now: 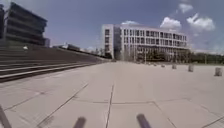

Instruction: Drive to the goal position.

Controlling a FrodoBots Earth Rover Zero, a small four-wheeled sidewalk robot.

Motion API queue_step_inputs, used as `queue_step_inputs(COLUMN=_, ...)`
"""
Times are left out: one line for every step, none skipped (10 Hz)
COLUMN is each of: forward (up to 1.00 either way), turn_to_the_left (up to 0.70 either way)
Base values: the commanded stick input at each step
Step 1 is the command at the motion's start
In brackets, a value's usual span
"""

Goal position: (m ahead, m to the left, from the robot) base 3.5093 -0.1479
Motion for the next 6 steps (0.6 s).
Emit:
queue_step_inputs(forward=0.70, turn_to_the_left=0.00)
queue_step_inputs(forward=0.70, turn_to_the_left=0.00)
queue_step_inputs(forward=0.70, turn_to_the_left=0.00)
queue_step_inputs(forward=0.70, turn_to_the_left=0.00)
queue_step_inputs(forward=0.70, turn_to_the_left=0.00)
queue_step_inputs(forward=0.70, turn_to_the_left=0.00)
